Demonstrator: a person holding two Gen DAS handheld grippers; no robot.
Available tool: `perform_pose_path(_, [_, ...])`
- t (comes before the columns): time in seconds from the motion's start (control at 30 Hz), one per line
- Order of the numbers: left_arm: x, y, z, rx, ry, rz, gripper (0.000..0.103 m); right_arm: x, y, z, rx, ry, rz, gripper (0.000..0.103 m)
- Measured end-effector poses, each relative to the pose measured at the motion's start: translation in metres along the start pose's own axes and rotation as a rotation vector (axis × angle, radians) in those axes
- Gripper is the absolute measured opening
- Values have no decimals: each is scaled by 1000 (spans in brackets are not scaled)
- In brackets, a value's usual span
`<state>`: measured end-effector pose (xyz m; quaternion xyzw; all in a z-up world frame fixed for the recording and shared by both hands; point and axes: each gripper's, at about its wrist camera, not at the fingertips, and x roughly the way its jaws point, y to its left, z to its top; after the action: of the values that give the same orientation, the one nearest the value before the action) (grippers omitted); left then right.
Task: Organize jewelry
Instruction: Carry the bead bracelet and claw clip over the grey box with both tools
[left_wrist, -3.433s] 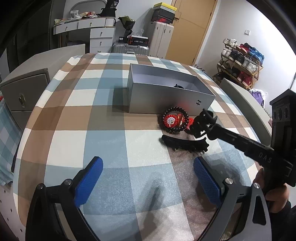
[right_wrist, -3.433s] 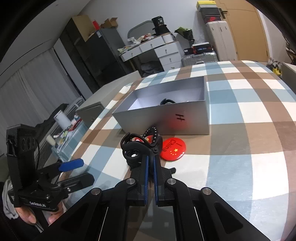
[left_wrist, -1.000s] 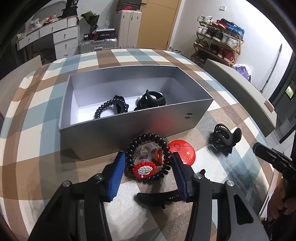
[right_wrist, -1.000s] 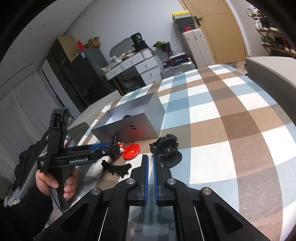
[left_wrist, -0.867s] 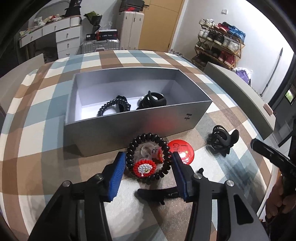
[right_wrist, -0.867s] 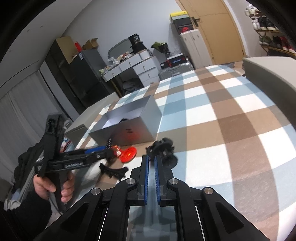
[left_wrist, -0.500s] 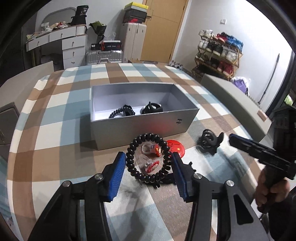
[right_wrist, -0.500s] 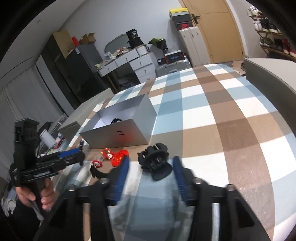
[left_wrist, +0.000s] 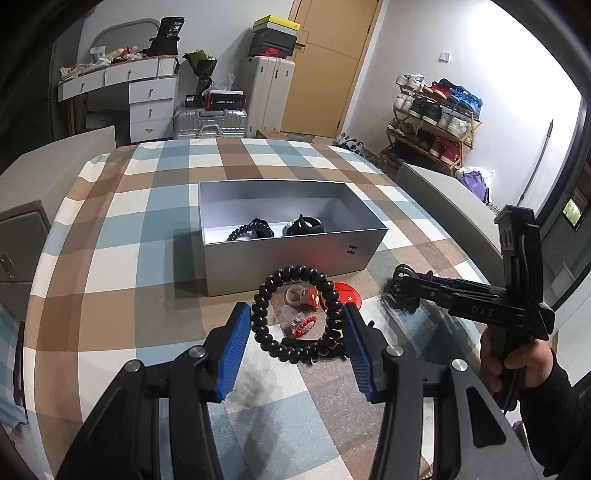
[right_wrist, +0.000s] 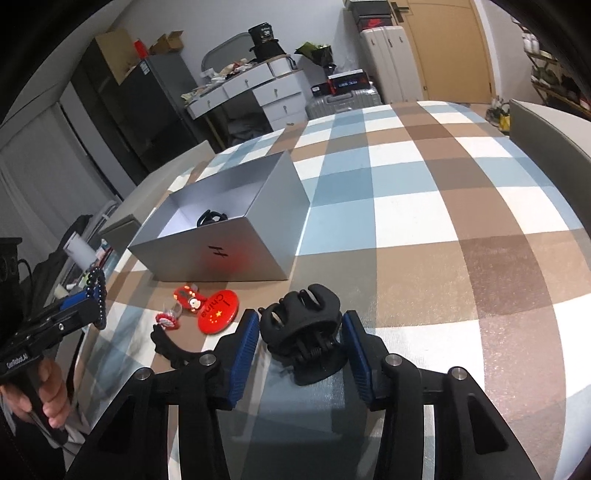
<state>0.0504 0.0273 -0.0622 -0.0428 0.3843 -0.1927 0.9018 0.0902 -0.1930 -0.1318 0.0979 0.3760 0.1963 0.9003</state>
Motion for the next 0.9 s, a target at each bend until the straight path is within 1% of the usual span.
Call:
perform_pose_path(0.07, [-1,0,2,0,-6,-3,45,-7,3,0,-7,-13,15,45])
perform_pose_path(0.13, [-4,0,7,-2,-18,-7,45,-17,7,2,-14,-50,30,45])
perform_pose_path(0.23, [-7,1,14,-2,-26,-19,45,-37,17,7,-33,-125,52,45])
perform_pose_path(0.3, [-8,-1,21,14,-40,-20,45,-51,24,14,-45,-185,82,45])
perform_pose_path(0.4, [-6,-2,31,37,-55,-9,45,-63,34,27,-66,-240,113,45])
perform_pose_path(0.5, [0,1,41,34,-58,-14,45,-62,43,43,-85,-251,140,45])
perform_pose_path(0.6, [9,5,49,21,-53,-5,45,-51,51,63,-109,-246,162,45])
perform_pose_path(0.7, [17,8,57,-2,-47,-13,45,-35,55,79,-117,-222,188,45])
perform_pose_path(0.9, [33,12,69,-23,-33,-28,45,1,59,96,-130,-169,200,45])
